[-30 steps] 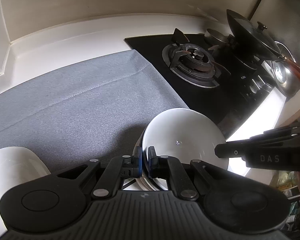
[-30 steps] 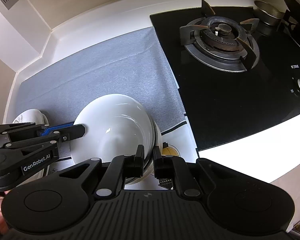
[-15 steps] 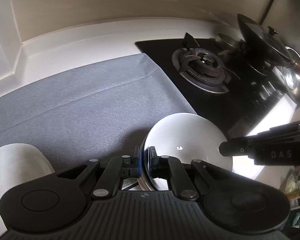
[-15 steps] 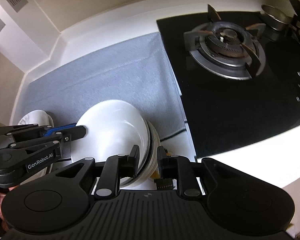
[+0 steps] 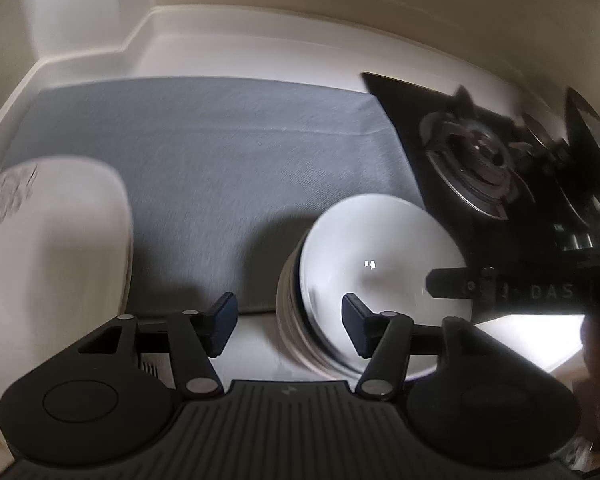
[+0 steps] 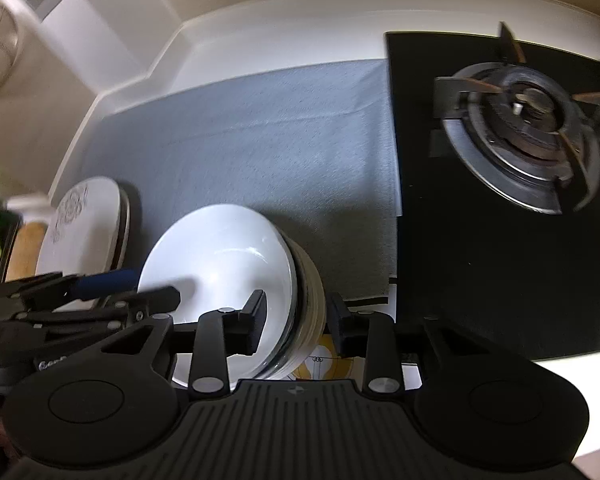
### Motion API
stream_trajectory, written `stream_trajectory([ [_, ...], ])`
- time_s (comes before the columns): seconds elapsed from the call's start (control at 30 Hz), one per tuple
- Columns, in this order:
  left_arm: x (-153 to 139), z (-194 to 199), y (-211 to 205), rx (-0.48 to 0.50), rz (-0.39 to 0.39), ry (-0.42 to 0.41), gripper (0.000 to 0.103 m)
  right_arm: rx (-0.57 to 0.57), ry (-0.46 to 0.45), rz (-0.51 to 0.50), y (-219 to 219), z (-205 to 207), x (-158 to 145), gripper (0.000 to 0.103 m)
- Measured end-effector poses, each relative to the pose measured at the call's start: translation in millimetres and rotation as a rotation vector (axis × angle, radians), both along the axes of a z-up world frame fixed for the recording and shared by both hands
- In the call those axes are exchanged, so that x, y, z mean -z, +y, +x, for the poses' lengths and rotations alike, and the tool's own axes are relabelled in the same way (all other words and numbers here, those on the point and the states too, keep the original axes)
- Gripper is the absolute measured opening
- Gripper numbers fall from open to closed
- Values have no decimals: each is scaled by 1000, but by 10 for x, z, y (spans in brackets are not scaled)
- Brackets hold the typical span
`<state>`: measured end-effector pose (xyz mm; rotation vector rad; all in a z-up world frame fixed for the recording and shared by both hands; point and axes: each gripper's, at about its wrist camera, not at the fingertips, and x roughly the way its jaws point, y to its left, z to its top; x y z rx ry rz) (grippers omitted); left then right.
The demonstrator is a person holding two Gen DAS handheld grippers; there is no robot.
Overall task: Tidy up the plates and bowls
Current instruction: 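Close the left and right grippers on opposite sides of the bowl stack rim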
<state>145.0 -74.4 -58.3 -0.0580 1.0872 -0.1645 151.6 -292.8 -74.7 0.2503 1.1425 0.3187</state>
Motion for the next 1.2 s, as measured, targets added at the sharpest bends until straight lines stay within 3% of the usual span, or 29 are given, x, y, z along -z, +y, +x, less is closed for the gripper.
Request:
stream_trajectory([
  [0.23, 105, -200, -23, -139, -47, -4, 67, -140, -1, 1, 46, 76, 154, 43],
  [0.57, 233, -263, -75, -278, -121, 18, 68, -237, 9, 4, 79, 184, 252, 44],
  [1.2, 367, -232, -160, -366, -139, 28, 68, -300, 50, 24, 151, 358, 411, 45],
])
